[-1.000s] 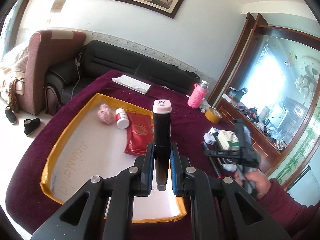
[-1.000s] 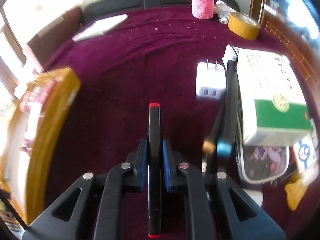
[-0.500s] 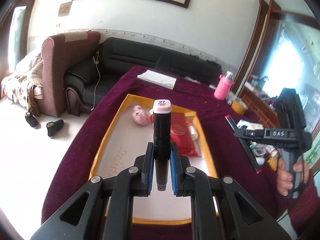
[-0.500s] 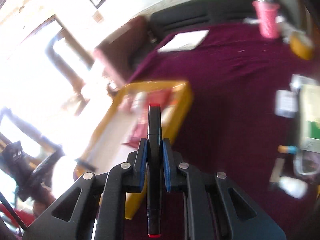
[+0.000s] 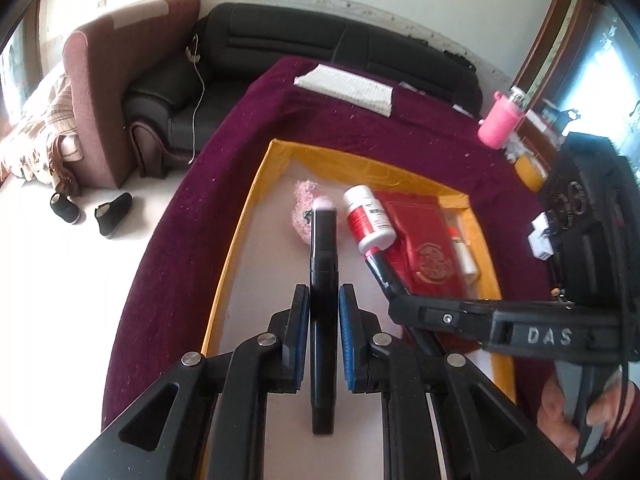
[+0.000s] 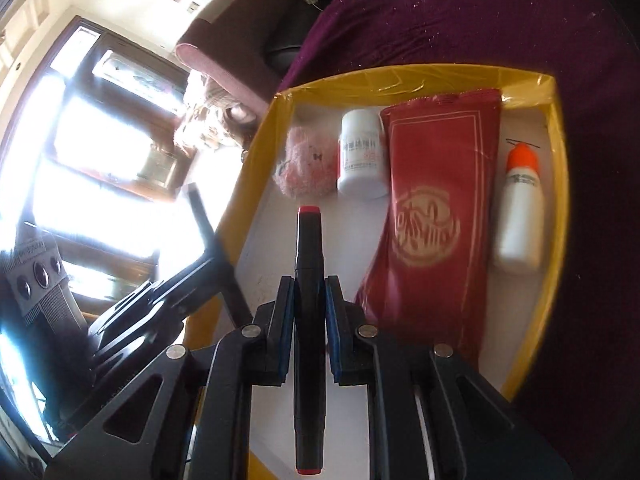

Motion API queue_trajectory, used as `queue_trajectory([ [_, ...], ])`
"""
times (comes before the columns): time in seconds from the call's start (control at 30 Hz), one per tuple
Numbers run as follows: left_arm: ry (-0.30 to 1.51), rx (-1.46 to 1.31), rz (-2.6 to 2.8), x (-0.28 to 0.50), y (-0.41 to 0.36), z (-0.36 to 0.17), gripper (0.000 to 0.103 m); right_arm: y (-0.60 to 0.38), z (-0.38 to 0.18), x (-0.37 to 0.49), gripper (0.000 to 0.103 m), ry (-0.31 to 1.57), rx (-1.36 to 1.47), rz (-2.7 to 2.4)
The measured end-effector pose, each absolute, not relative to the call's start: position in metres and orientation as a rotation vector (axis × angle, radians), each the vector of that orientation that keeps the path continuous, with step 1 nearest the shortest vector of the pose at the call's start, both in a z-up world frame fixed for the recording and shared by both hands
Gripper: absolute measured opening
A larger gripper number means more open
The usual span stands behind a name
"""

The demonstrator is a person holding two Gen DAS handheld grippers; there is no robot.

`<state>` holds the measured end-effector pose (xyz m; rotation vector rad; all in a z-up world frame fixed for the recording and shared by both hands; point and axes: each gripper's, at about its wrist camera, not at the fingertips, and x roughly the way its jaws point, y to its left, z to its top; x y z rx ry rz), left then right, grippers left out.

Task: Organize objects
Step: 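Lay both markers in the tray and open both tools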

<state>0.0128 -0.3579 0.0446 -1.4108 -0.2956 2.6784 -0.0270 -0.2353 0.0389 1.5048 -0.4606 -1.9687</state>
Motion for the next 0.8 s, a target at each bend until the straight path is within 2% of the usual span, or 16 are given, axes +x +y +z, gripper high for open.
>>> queue_trajectory([
  [0.17, -0.313, -1.457, 2.659, -0.001, -0.355, 0.03, 0.012, -0.249, 0.036, -0.033, 0.013, -0.401, 1.517, -2.026],
  [0.33, -0.426, -1.437, 2.68, 0.0, -0.364, 0.029, 0.012, -0.255, 0.037, -0.044, 0.013, -0.384, 1.522, -2.051],
  [0.37, -0.46, -1.426, 2.678, 0.001, -0.367, 0.029, 0.014, -0.257, 0.037, -0.046, 0.013, -0.373, 1.522, -2.055],
  [0.47, -0.554, -1.398, 2.692, 0.003, -0.373, 0.031, 0.032, -0.255, 0.037, -0.045, 0.014, -0.366, 1.498, -2.073],
  [0.53, -0.639, -1.346, 2.697, 0.008, -0.377, 0.032, 0.037, -0.245, 0.043, -0.042, 0.014, -0.387, 1.473, -2.077],
  [0.6, -0.703, -1.301, 2.708, 0.012, -0.378, 0.036, 0.048, -0.236, 0.054, -0.041, 0.015, -0.42, 1.446, -2.066],
  [0.67, -0.733, -1.254, 2.725, 0.017, -0.378, 0.04, 0.051, -0.219, 0.071, -0.035, 0.018, -0.431, 1.392, -2.102],
  [0.73, -0.677, -1.275, 2.782, 0.02, -0.371, 0.044, 0.057, -0.207, 0.086, -0.03, 0.024, -0.412, 1.34, -2.147],
  [0.8, -0.615, -1.363, 2.811, 0.018, -0.365, 0.045, 0.057, -0.187, 0.096, -0.022, 0.027, -0.4, 1.302, -2.198],
])
